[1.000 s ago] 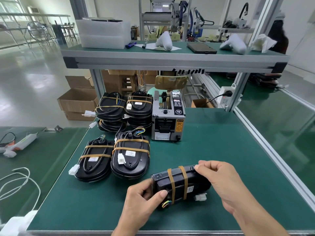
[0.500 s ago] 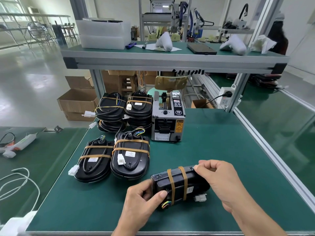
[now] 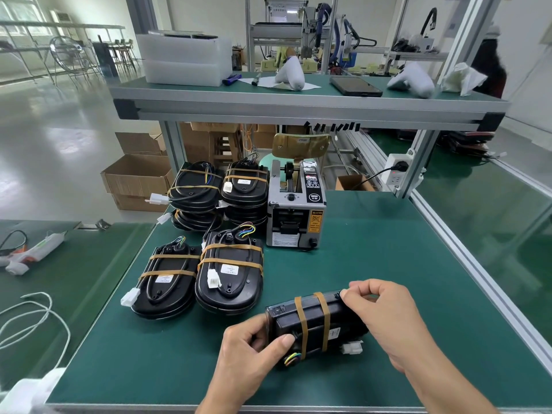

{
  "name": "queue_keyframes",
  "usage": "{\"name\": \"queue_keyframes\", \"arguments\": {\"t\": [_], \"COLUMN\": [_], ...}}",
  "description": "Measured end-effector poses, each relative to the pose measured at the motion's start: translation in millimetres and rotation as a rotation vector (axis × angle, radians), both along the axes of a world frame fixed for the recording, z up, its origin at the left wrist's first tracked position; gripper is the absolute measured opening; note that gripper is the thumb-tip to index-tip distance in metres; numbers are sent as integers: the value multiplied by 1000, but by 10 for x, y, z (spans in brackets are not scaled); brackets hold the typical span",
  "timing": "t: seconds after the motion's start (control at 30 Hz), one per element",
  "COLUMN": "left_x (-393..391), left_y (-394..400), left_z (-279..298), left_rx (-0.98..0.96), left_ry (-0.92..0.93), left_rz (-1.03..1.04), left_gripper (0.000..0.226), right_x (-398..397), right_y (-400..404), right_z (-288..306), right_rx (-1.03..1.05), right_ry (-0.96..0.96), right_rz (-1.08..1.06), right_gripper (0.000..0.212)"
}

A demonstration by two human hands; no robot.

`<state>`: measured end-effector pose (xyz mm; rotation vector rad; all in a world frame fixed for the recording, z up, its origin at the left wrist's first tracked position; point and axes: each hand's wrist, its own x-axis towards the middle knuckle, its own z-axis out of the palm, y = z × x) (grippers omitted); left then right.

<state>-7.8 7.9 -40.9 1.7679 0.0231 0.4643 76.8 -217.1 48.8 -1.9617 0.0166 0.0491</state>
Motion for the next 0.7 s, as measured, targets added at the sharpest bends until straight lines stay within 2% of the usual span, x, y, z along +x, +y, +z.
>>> {"name": "queue_keyframes", "arguments": {"t": [0.2, 0.3, 0.43, 0.57, 0.7], "left_x": [-14, -24, -31, -33, -23], "left_y": [-9, -18, -21, -28, -20], "left_z": [33, 59, 74, 89, 59], "left_rx": [8, -16, -3, -20, -16], "left_ry": [13, 3, 1, -8, -12], "left_rz": [-3, -23, -8, -22, -17], "left_gripper": [38, 32, 33, 31, 40], "right_x": [12, 19, 22, 12, 14], "right_y": [-8, -29, -45, -32, 3], "right_z": [-34, -17, 28, 36, -5], "right_rx": [68, 164, 229, 210, 158], "right_ry": [38, 74, 127, 127, 98], "right_rz": [-19, -11, 26, 29, 11], "right_gripper": [11, 16, 17, 18, 15]}}
